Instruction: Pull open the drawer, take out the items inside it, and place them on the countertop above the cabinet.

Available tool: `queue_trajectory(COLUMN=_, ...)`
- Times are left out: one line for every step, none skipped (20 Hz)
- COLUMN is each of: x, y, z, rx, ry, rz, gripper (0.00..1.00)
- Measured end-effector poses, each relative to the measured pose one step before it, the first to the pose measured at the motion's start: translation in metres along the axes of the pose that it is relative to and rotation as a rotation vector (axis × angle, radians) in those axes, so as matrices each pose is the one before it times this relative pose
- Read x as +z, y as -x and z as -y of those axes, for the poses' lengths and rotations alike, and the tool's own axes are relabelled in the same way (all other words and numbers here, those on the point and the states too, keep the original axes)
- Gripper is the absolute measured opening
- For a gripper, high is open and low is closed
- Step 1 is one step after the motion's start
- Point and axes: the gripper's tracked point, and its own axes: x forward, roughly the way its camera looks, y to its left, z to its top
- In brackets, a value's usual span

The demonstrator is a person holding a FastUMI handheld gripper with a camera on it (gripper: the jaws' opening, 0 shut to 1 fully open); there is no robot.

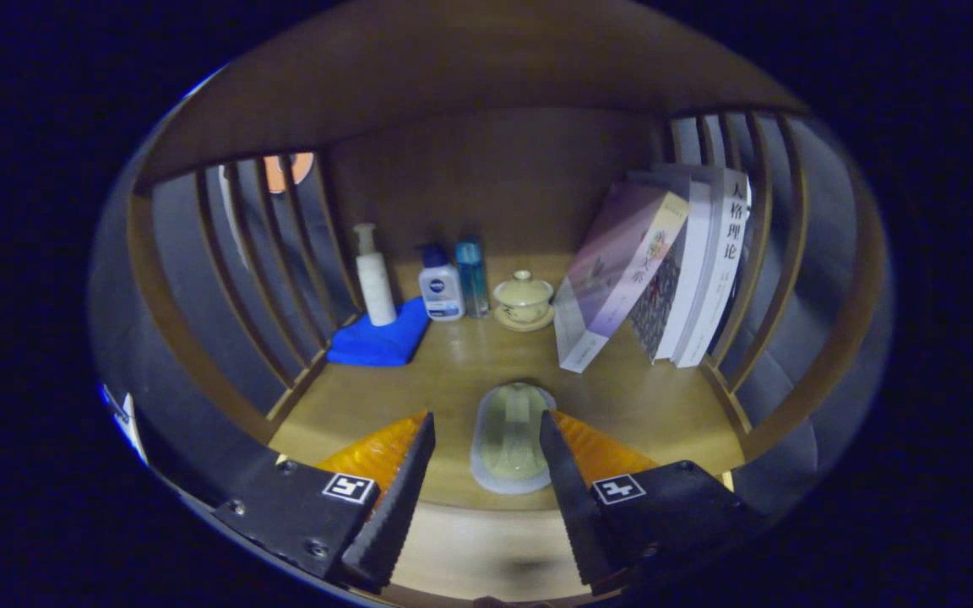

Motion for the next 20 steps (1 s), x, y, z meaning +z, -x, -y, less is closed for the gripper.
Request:
queue_trajectory(x=0.00046, y=0.01182, z=-0.0041, rx=0.01192, ry=0.01585, rz=0.01961, gripper=0.8)
queue_trajectory(x=0.00095, y=0.01298, z=-0.00147, rx=0.00618, ry=0.01339, rz=0.02264, gripper=0.8)
queue_trajectory(x=0.00283, y=0.01343, z=-0.00349, rx=0.01309, ry=0.01256, rz=0.02198, gripper=0.8)
queue_trajectory(x=0.00288, y=0.01112, z=-0.00236, rx=0.00481, ry=0.00608, rz=0.02233, gripper=0.8)
queue_trajectory(x=0.00419, y=0.01354, z=-0.00178, rx=0.00853, ry=0.00624, rz=0.02341, gripper=0.82)
queue_trajectory(x=0.00549, y=0.01356, z=-0.00076, rx=0.00292, ry=0.00492, rz=0.03147, gripper=0.83)
queue_trajectory(x=0.00569, y=0.0142, z=0.00012, rx=0.00326, ry=0.00697, rz=0.03016, gripper=0.89)
queue_trajectory(x=0.00718, y=0.01364, z=-0.00117, rx=0.00718, ry=0.00429, rz=0.03806, gripper=0.94)
queue_trajectory(x=0.00617, y=0.01571, z=-0.00113, rx=0.00377, ry=0.0055, rz=0.03737, gripper=0.99)
queue_trajectory(x=0.00609, y=0.01392, z=-0.00039, rx=0.00418, ry=0.00702, rz=0.03968, gripper=0.99)
queue_trajectory(x=0.00468, y=0.01443, z=-0.00143, rx=0.00413, ry=0.01139, rz=0.03608, gripper=0.99)
queue_trajectory(x=0.00246, y=0.01406, z=-0.0009, rx=0.00127, ry=0.01348, rz=0.03696, gripper=0.99)
queue_trajectory(x=0.0037, y=0.01399, z=-0.00259, rx=0.006, ry=0.01319, rz=0.03547, gripper=0.99)
queue_trajectory(x=0.00037, y=0.01396, z=-0.003, rx=0.00411, ry=0.01077, rz=0.02637, gripper=0.99)
queue_trajectory(x=-0.00005, y=0.01327, z=-0.00329, rx=0.00404, ry=0.00316, rz=0.02599, gripper=0.99)
queue_trajectory(x=-0.00203, y=0.01191, z=-0.0042, rx=0.00286, ry=0.00023, rz=0.01202, gripper=0.99)
queue_trajectory(x=-0.00296, y=0.01102, z=-0.00471, rx=0.00781, ry=-0.00686, rz=0.01212, gripper=0.99)
queue_trajectory(x=-0.00457, y=0.00794, z=-0.00492, rx=0.0061, ry=-0.00475, rz=0.00683, gripper=0.99)
queue_trajectory(x=-0.00458, y=0.00931, z=-0.00302, rx=0.00143, ry=-0.00863, rz=0.00798, gripper=0.99)
queue_trajectory(x=-0.00439, y=0.00557, z=-0.00495, rx=0.00998, ry=-0.00469, rz=0.01215, gripper=0.99)
